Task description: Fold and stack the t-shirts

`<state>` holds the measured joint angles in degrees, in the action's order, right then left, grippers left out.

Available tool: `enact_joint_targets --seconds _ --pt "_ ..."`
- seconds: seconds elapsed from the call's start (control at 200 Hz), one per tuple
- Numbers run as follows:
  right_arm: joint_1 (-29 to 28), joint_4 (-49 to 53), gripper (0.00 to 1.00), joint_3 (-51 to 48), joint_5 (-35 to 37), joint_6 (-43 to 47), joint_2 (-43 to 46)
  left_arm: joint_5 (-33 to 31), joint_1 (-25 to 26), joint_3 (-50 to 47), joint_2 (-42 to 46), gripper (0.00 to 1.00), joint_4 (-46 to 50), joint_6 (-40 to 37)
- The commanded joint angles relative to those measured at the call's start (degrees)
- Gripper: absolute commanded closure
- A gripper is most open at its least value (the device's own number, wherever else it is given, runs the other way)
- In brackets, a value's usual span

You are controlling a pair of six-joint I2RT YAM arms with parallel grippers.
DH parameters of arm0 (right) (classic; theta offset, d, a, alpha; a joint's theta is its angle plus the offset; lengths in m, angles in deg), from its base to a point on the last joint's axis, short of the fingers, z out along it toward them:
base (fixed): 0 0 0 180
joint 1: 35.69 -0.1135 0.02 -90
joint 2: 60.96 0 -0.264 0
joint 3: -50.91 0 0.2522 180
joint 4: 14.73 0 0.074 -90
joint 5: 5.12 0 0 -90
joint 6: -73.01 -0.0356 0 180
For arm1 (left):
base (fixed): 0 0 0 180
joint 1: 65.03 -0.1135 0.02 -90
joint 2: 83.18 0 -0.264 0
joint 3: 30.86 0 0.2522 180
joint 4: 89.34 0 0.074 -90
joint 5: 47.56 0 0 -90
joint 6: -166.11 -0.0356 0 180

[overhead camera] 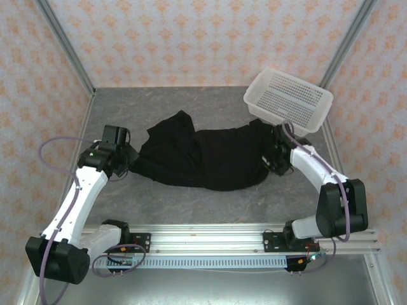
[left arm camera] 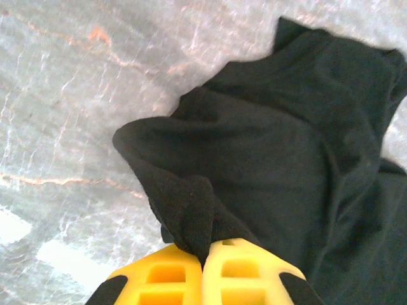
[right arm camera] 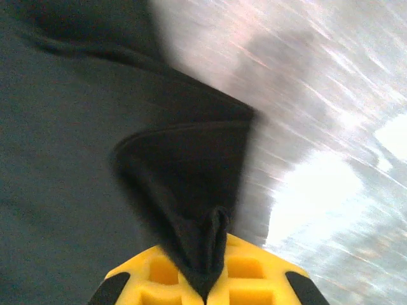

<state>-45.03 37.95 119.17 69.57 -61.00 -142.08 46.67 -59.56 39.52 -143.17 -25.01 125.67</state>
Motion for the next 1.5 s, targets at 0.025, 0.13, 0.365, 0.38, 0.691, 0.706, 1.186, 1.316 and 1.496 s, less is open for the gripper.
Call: enact_joint_targets --seconds 0.025,0.13,0.365,0.38,0.691,0.706,1.186,1.316,1.496 --pt "-0.44 -2.07 1.0 5.43 -1.35 4.08 -4.47 -3.78 -0.73 4.2 -0.62 1.0 -2.37 2.28" --pt "-1.86 -1.73 1.0 12.74 -0.28 6.05 -4.61 -5.65 -0.86 11.21 -2.58 1.0 -1.47 2.09" --pt "-3.87 -6.28 1.0 30.49 -1.74 10.32 -1.75 -12.29 -1.09 33.96 -7.34 1.0 1.48 0.51" --pt "-4.09 -6.43 1.0 31.3 -1.78 10.54 -1.3 -12.83 -1.08 34.89 -7.13 1.0 1.4 0.49" --pt "-4.98 -14.43 1.0 32.04 -6.92 10.66 15.55 -22.73 -1.08 45.94 3.35 1.0 -3.76 -3.42" --pt "-4.96 -14.48 1.0 32.27 -7.15 10.55 15.96 -23.1 -1.08 46.63 3.46 1.0 -3.96 -3.66" --pt "-5.27 -33.57 1.0 51.4 -19.31 -2.41 -12.09 -15.4 -9.17 69.03 -24.04 1.0 -10.77 -3.89" --pt "-4.97 -34.77 1.0 65.22 -19.82 -3.51 -24.78 -5.71 -15.11 79.03 -34.47 1.0 -12.72 -1.15" --pt "-3.76 -29.46 1.0 95.75 -19.38 -5.83 -41.54 1.89 -21.31 103.09 -47.06 1.0 -11.64 2.26"
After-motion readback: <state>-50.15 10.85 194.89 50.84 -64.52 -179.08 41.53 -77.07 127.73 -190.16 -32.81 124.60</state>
